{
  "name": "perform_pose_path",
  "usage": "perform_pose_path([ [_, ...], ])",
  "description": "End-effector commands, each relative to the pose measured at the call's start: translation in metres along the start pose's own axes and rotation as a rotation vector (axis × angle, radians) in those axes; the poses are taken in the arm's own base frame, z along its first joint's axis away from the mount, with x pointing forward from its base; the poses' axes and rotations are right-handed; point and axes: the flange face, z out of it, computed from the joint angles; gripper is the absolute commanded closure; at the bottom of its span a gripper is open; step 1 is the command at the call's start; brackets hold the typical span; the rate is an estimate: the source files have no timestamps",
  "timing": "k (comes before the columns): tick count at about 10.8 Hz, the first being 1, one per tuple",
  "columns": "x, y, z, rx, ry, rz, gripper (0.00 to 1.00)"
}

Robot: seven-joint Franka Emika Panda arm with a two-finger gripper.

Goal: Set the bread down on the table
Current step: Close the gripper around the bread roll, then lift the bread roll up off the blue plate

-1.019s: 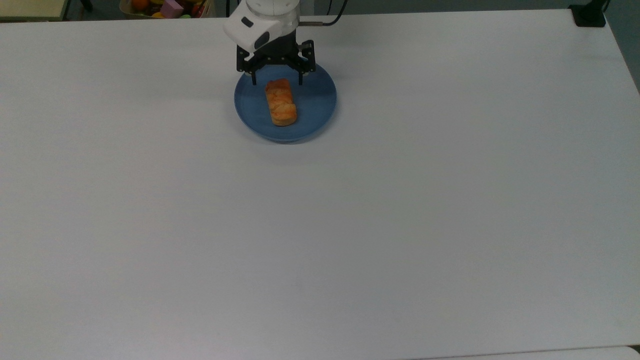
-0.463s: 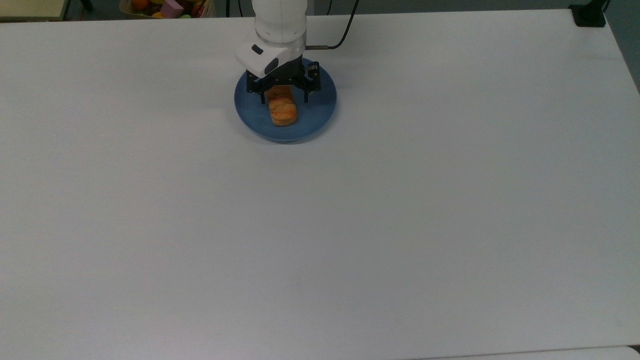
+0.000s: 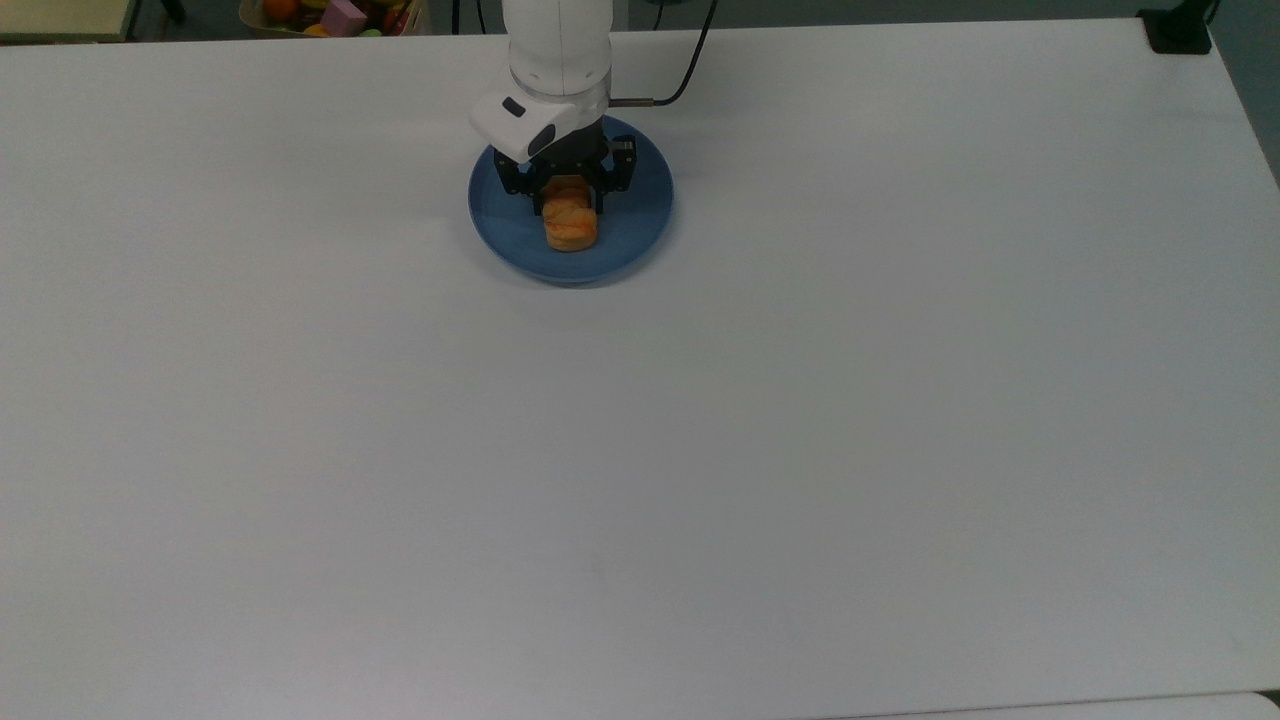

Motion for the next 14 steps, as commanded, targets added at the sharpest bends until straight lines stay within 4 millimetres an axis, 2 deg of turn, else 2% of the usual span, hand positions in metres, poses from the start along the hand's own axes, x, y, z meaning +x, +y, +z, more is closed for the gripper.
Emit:
perform_pose_path([
  [1, -0.004, 0.0, 0.0, 0.004, 0.01, 0.018, 0.6],
  [3, -0.005, 0.0, -0.006, 0.003, 0.013, 0.023, 0.71],
  [4, -0.008, 0.0, -0.008, 0.001, -0.013, 0.023, 0.72],
  [7, -0.014, 0.004, -0.035, -0.004, -0.026, 0.031, 0.73],
  [10, -0.011, 0.008, -0.091, -0.013, -0.053, 0.039, 0.73],
  [14, 0.007, 0.011, -0.192, -0.018, -0.043, 0.048, 0.73],
])
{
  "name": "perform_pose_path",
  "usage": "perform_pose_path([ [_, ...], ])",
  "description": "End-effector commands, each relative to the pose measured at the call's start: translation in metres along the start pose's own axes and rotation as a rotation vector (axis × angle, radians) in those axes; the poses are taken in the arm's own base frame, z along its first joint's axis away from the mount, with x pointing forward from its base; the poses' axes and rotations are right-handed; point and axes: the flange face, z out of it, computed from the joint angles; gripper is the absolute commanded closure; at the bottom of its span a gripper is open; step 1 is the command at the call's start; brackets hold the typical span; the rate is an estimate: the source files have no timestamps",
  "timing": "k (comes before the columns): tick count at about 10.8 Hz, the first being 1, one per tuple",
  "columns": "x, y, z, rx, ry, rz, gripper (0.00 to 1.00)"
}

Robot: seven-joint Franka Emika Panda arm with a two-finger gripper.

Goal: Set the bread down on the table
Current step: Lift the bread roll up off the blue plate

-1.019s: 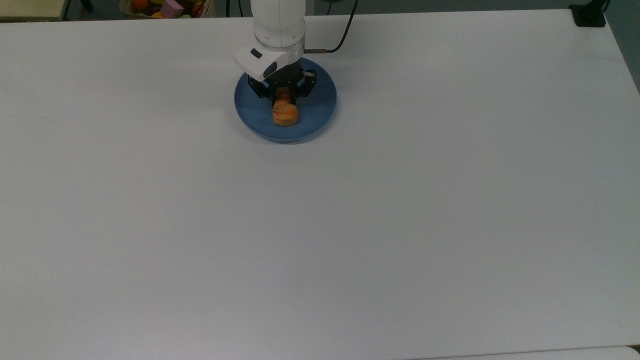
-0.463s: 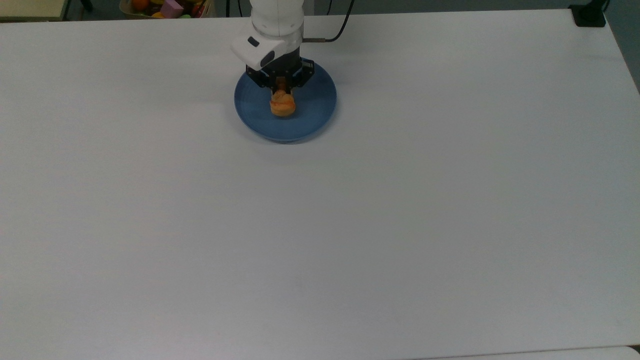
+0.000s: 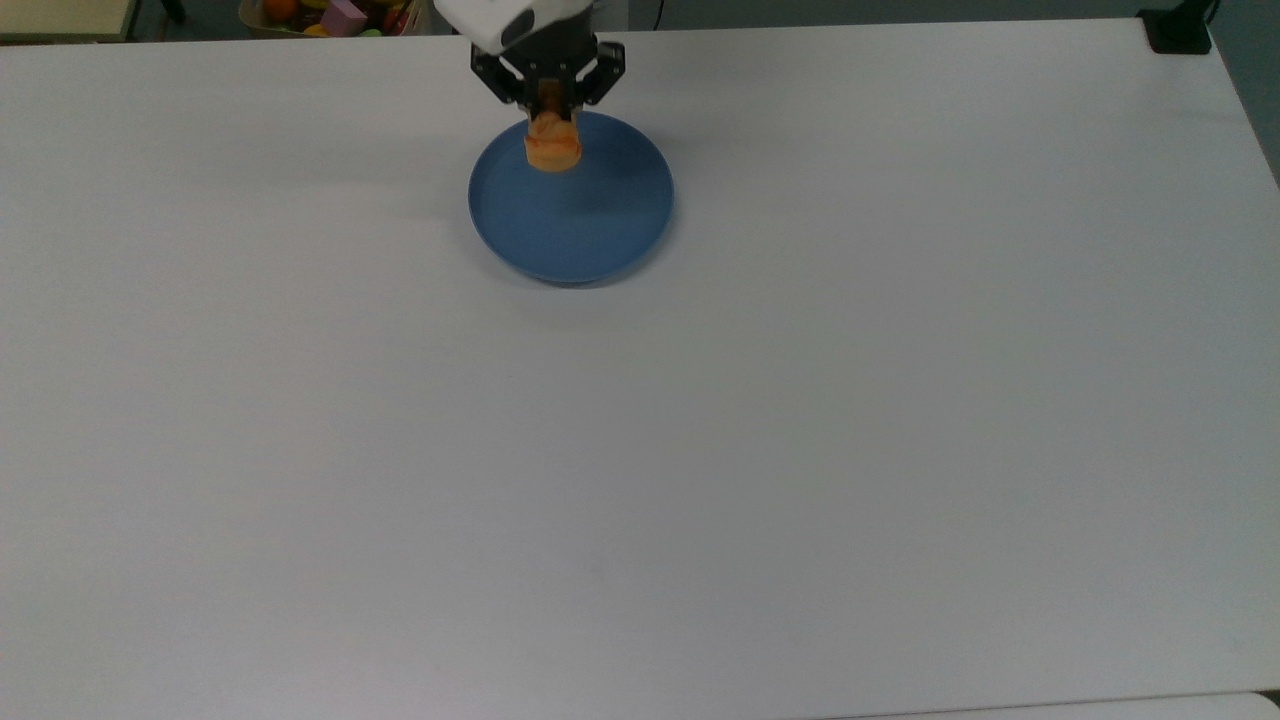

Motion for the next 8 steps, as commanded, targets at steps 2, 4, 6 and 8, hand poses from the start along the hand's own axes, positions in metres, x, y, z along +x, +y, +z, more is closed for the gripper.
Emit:
perform_pose_path([
  [2, 0.011, -0.001, -0.089, 0.005, 0.041, 0.013, 0.73],
  [4, 0.011, -0.011, -0.094, 0.008, 0.049, -0.001, 0.72],
  [6, 0.01, -0.039, -0.094, 0.01, 0.056, 0.005, 0.72],
  [8, 0.006, -0.085, -0.09, 0.011, 0.051, 0.012, 0.72],
])
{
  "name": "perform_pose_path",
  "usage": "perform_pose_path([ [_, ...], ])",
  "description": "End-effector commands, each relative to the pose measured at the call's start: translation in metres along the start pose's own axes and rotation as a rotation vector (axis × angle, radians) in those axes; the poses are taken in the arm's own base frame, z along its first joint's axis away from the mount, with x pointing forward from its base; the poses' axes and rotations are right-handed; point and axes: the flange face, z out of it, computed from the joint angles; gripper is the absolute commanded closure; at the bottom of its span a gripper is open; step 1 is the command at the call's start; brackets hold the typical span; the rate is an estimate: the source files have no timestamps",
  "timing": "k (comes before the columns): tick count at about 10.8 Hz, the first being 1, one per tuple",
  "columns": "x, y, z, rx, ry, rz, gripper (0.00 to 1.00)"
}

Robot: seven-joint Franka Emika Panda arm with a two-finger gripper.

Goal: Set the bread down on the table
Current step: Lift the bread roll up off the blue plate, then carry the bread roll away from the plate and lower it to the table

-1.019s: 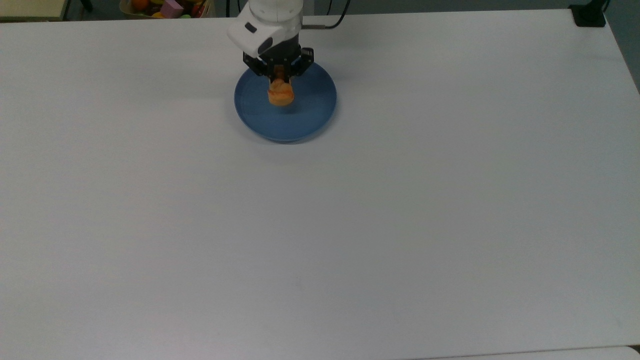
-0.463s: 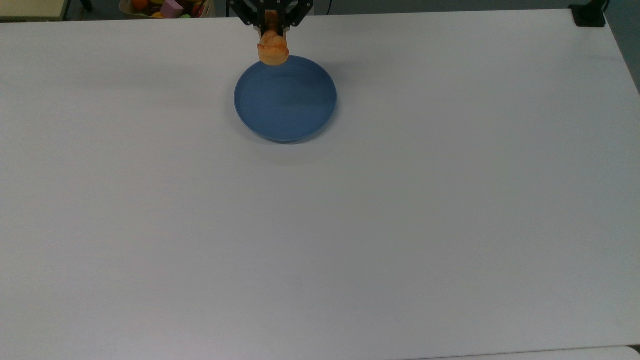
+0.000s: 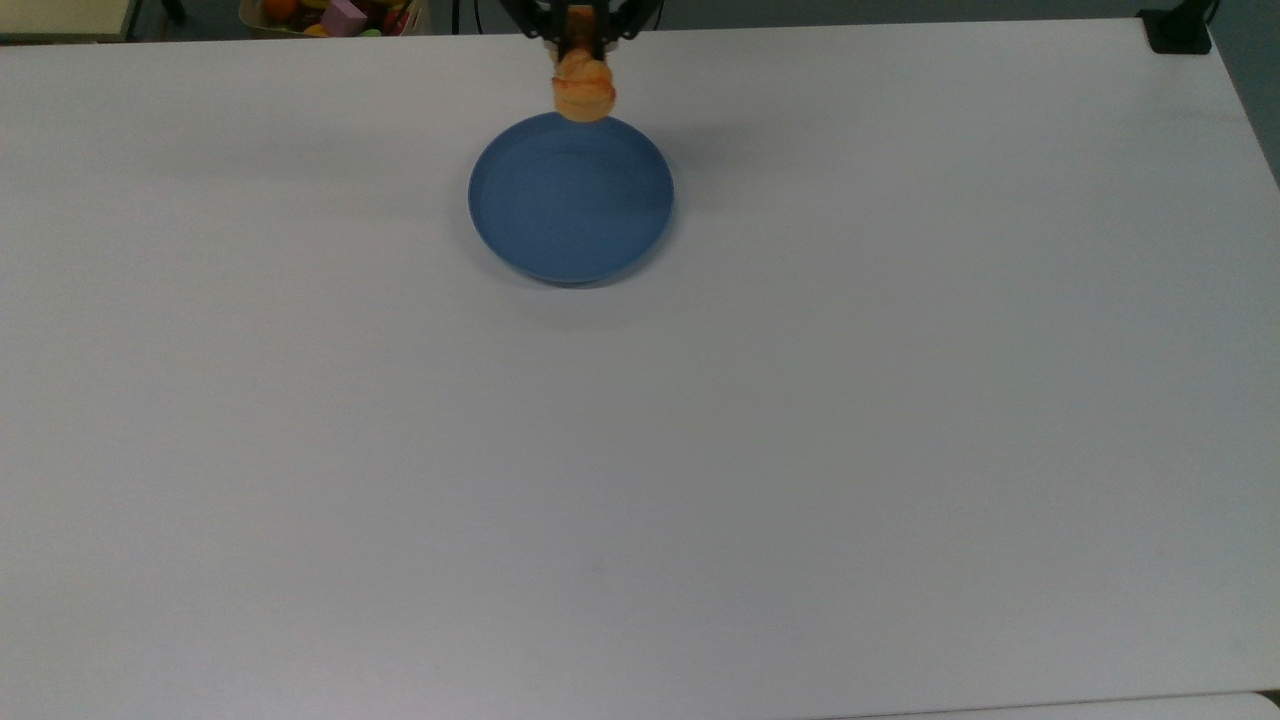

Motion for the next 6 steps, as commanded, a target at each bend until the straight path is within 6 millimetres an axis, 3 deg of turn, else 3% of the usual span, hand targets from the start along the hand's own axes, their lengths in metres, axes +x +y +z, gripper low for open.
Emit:
perform_pose_path([
  [1, -0.008, -0.076, 0.004, 0.011, -0.018, 0.021, 0.72],
  [3, -0.018, -0.147, 0.01, 0.033, 0.005, 0.001, 0.72],
  [6, -0.041, -0.248, 0.033, 0.075, 0.036, 0.001, 0.72],
])
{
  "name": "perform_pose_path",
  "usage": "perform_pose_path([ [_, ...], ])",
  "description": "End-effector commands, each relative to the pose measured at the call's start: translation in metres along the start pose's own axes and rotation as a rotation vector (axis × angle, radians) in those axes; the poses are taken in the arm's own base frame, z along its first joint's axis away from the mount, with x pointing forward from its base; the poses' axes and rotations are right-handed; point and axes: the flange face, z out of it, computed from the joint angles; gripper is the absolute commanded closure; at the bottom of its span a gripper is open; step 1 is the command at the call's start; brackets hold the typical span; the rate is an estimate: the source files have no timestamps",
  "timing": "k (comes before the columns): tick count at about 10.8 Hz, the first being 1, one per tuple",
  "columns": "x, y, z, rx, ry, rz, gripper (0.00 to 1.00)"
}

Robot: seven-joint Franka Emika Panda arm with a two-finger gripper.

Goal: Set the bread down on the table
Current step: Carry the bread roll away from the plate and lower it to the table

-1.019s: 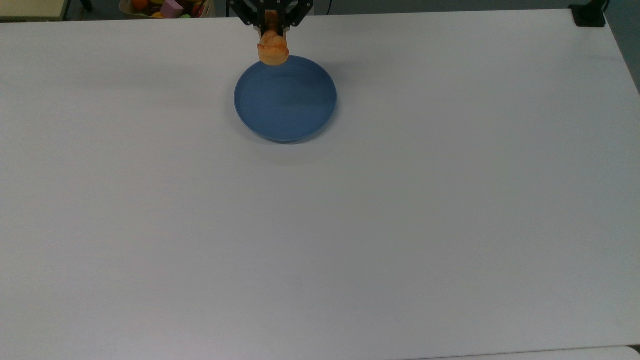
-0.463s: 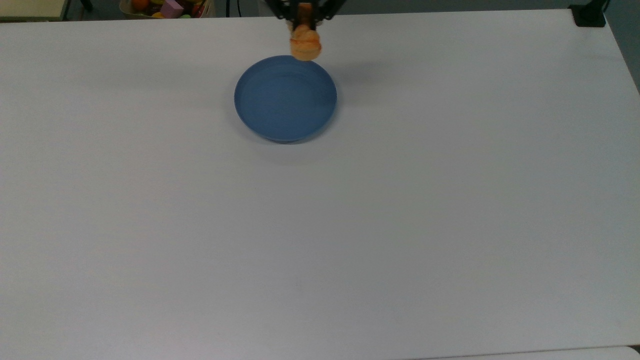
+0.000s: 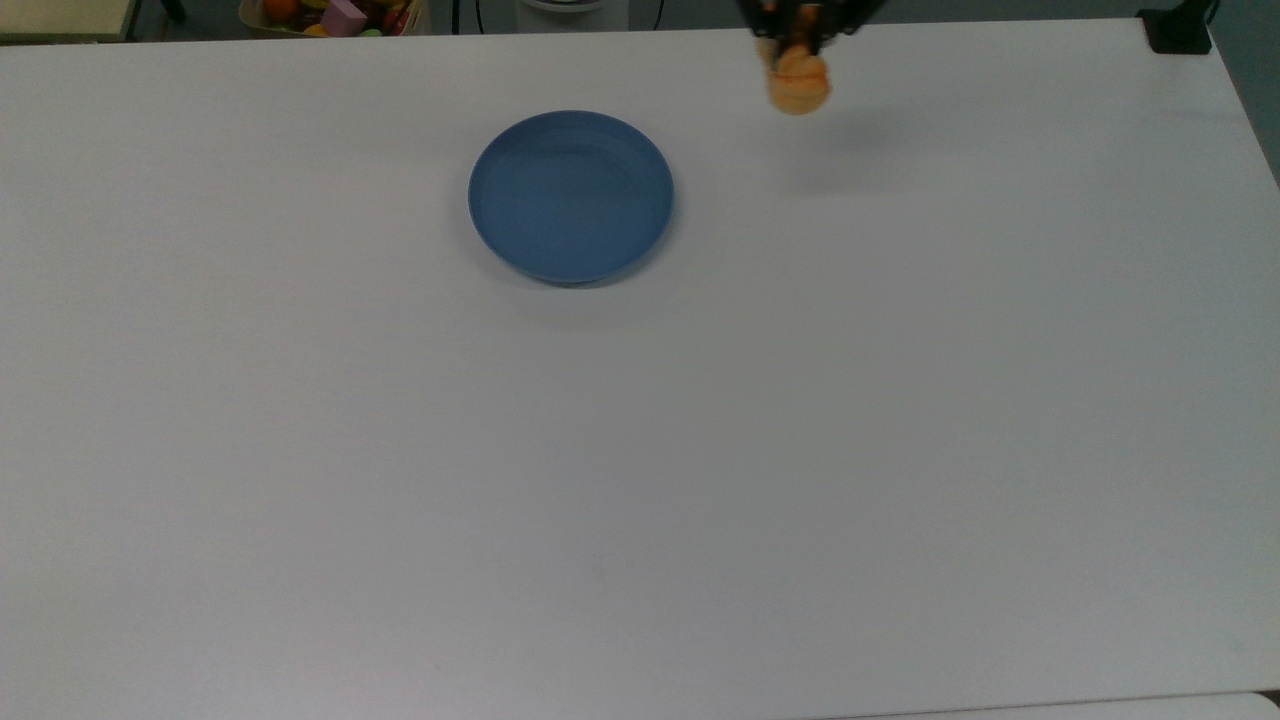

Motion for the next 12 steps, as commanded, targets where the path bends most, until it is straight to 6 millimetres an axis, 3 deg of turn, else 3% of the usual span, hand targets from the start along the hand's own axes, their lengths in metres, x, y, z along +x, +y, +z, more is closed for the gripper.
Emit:
perform_pose_path([
  [1, -0.017, -0.083, 0.025, 0.063, 0.022, 0.027, 0.72],
  [6, -0.059, -0.192, 0.079, 0.139, 0.02, 0.013, 0.72],
  [10, -0.076, -0.231, 0.134, 0.099, 0.033, 0.014, 0.71],
  [12, -0.075, -0.237, 0.158, 0.083, 0.047, 0.029, 0.71],
])
